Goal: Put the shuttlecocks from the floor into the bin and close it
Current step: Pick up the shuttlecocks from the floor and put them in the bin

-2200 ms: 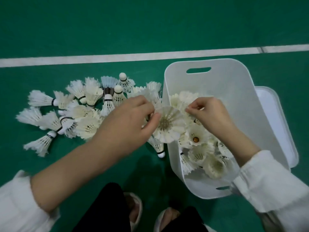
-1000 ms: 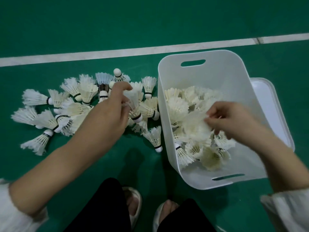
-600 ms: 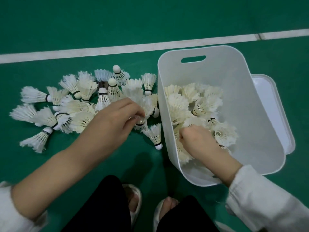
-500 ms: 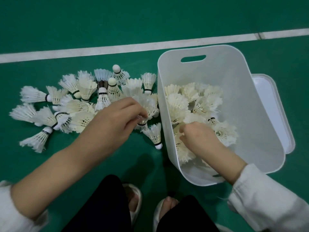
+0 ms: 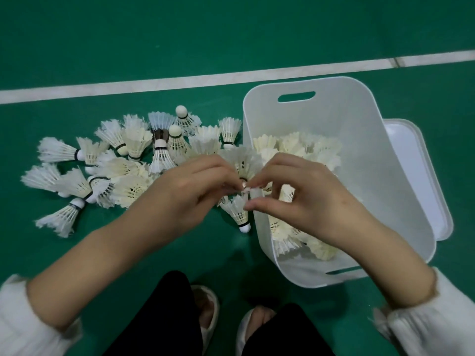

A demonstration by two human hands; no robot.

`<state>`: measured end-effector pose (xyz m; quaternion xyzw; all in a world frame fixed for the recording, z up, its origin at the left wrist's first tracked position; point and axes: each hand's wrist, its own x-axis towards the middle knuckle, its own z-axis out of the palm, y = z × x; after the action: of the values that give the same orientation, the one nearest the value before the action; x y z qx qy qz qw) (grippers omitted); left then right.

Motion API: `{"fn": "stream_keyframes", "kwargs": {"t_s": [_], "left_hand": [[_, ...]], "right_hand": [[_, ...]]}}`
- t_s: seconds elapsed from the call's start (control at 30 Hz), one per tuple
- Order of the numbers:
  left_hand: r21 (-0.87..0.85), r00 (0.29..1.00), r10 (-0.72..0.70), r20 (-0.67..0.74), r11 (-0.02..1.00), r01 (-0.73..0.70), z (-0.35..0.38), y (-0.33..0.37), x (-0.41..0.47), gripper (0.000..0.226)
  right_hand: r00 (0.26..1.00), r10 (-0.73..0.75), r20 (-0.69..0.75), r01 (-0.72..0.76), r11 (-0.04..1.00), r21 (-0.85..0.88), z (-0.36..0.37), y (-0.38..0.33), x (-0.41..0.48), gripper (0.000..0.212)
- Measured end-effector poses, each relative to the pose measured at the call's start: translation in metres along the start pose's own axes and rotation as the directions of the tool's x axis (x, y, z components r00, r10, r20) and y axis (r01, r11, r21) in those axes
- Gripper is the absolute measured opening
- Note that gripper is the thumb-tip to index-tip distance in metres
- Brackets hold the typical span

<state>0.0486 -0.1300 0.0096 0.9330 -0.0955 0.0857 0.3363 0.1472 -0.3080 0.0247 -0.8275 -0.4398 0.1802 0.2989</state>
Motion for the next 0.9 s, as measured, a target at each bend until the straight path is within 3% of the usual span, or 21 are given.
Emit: {"fn": "stream_keyframes", "kwargs": {"t_s": [0.1,0.23,0.33,0.47,0.57,0.67,0.8,0.9], "left_hand": [[-0.067,0.998,-0.037,-0.046,0.997,0.033,-0.009,-0.001,-0.003,0.015],[-0.073,0.981,-0.190,-0.048,0.980,0.186,-0.012,-0.014,-0.009,0.021],[0.086,0.919,-0.392,0.036,0.918,0.388,-0.003,-0.051,-0.029,0.020],[0.389,0.763,-0.635,0.122,0.737,0.552,0.023,-0.098,-0.072,0.026],[0.514,0.772,-0.624,0.121,0.705,0.489,0.037,-0.111,-0.092,0.029],[0.508,0.808,-0.585,0.069,0.718,0.476,0.041,-0.113,-0.095,0.033],[0.487,0.839,-0.541,0.052,0.748,0.452,0.043,-0.116,-0.094,0.035],[0.450,0.847,-0.530,0.027,0.763,0.464,0.043,-0.112,-0.093,0.036]], "right_hand": [[0.994,-0.108,-0.031,0.105,0.991,-0.082,-0.002,0.008,-0.004,0.021],[0.984,0.040,-0.171,-0.030,0.998,0.058,-0.023,0.022,-0.015,0.019],[0.976,0.130,-0.174,-0.118,0.990,0.075,-0.040,0.037,-0.035,0.021],[0.982,0.169,-0.088,-0.168,0.986,0.014,-0.034,0.049,-0.052,0.030],[0.990,0.129,0.058,-0.116,0.976,-0.187,-0.003,0.063,-0.050,0.018],[0.975,0.113,0.193,-0.041,0.938,-0.343,0.029,0.074,-0.046,0.008],[0.884,0.274,0.377,-0.067,0.876,-0.478,0.046,0.077,-0.039,0.011],[0.841,0.351,0.412,-0.154,0.884,-0.441,0.042,0.075,-0.035,0.024]]}}
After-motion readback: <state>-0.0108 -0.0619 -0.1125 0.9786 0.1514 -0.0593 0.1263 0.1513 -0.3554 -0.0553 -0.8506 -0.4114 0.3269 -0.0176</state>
